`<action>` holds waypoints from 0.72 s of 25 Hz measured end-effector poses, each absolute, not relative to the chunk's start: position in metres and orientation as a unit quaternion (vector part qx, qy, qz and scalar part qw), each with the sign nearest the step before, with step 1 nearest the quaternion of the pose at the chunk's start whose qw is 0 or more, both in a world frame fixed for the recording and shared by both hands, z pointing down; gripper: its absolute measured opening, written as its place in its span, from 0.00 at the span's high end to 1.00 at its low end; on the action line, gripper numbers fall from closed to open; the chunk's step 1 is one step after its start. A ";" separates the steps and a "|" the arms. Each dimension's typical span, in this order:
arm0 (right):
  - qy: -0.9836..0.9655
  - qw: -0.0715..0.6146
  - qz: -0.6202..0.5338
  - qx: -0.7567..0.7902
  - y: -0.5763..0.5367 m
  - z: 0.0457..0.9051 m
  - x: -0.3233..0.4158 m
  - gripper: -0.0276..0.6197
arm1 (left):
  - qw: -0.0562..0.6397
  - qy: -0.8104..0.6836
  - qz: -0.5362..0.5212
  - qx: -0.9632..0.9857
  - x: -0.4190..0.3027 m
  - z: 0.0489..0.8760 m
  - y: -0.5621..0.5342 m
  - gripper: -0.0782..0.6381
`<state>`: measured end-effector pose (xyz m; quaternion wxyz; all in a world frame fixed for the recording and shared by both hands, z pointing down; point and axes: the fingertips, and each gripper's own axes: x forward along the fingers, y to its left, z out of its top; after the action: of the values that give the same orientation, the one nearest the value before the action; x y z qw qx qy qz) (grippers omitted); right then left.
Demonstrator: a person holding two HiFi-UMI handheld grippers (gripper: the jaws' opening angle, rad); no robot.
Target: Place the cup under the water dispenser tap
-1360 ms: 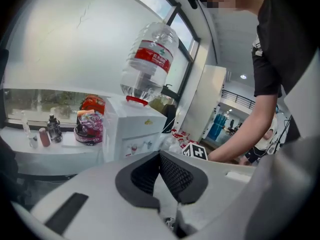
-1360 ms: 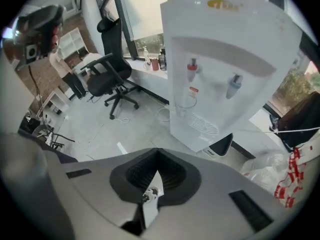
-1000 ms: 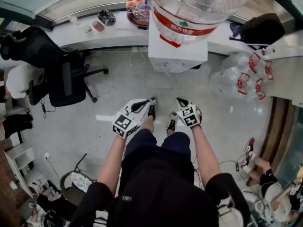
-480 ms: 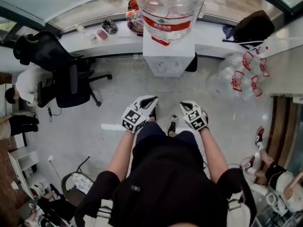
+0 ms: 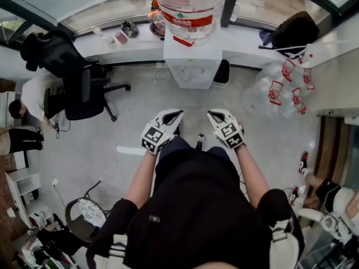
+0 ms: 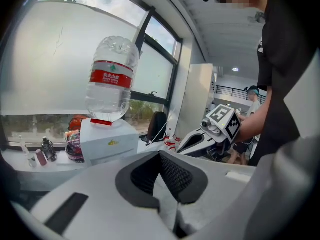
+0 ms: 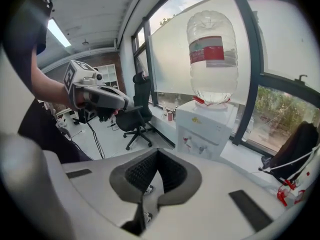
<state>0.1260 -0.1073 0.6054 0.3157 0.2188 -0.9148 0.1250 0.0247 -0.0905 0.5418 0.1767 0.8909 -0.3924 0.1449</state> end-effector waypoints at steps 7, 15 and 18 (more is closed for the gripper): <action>-0.926 0.308 0.082 0.202 -0.104 0.580 0.115 0.97 | 0.172 -0.403 0.140 0.888 0.029 0.534 -0.077 0.89; -0.926 0.310 0.080 0.199 -0.092 0.576 0.121 0.97 | 0.164 -0.403 0.137 0.890 0.034 0.528 -0.064 0.89; -0.927 0.308 0.078 0.198 -0.088 0.572 0.117 0.97 | 0.161 -0.403 0.137 0.891 0.033 0.526 -0.059 0.89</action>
<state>0.1169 -0.0880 0.5721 0.3077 0.1980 -0.9274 0.0776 0.0333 -0.0591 0.5261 0.1606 0.8907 -0.4028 0.1368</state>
